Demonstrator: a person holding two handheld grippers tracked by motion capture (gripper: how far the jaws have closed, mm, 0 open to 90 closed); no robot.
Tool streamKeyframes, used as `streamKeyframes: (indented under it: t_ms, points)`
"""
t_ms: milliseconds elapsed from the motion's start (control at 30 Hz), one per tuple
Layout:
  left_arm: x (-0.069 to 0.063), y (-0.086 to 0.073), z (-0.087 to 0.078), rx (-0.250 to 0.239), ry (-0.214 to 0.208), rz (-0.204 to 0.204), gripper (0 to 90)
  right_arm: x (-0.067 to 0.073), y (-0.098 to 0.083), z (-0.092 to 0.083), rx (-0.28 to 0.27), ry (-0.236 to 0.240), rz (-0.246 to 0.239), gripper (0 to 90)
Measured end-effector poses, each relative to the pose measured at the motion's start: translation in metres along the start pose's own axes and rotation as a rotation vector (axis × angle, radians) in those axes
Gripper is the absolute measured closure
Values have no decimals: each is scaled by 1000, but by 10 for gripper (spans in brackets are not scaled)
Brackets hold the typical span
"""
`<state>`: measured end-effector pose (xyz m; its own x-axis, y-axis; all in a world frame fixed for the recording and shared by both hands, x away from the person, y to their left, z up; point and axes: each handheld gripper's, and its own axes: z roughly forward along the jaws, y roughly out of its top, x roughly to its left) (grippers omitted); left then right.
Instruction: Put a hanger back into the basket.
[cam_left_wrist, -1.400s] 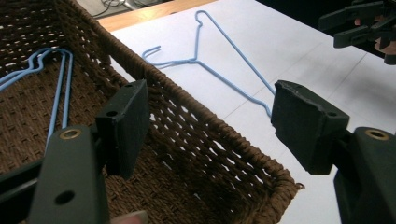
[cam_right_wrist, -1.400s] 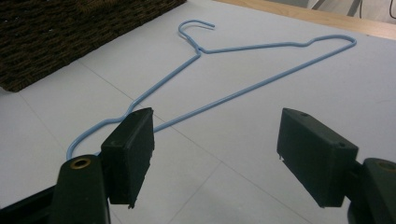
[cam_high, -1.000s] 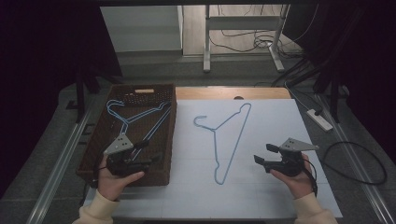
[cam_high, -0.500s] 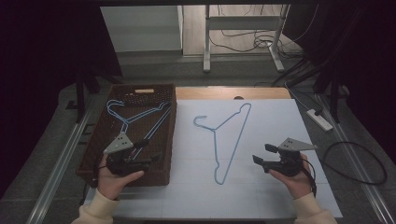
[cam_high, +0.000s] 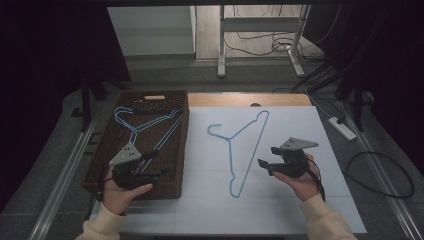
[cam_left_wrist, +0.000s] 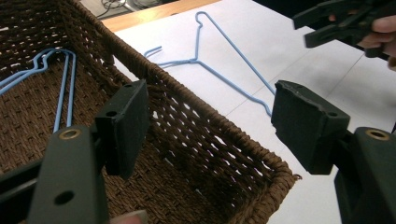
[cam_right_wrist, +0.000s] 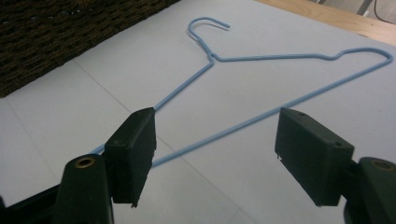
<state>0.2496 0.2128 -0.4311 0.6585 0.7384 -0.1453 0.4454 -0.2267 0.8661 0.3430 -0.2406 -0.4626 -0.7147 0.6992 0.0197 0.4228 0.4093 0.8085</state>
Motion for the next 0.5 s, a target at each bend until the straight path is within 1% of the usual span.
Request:
streamKeyframes:
  t_ms: [67,100,200,233,300,400,433,467,500]
  points:
    - [0,0,0,0,-1,0,286,-1,7,14,32,10,-4,346]
    - [0,0,0,1,-1,0,286,-1,7,14,32,10,-4,346]
    - [0,-1,1,7,-2,-2,286,-2,12,30,79,33,-7,419]
    - [0,-1,2,7,-2,-2,286,-2,13,37,102,50,-9,477]
    - [0,-1,2,11,-4,-3,286,-1,14,45,132,68,-14,541]
    - [0,-2,3,14,-5,-3,286,3,14,56,194,97,-51,708]
    - [-1,-2,4,16,-5,-4,286,6,14,61,225,117,-68,794]
    - [-1,-2,4,17,-6,-3,286,6,14,61,225,117,-68,794]
    - [-1,-2,4,17,-6,-4,286,9,13,64,252,128,-84,835]
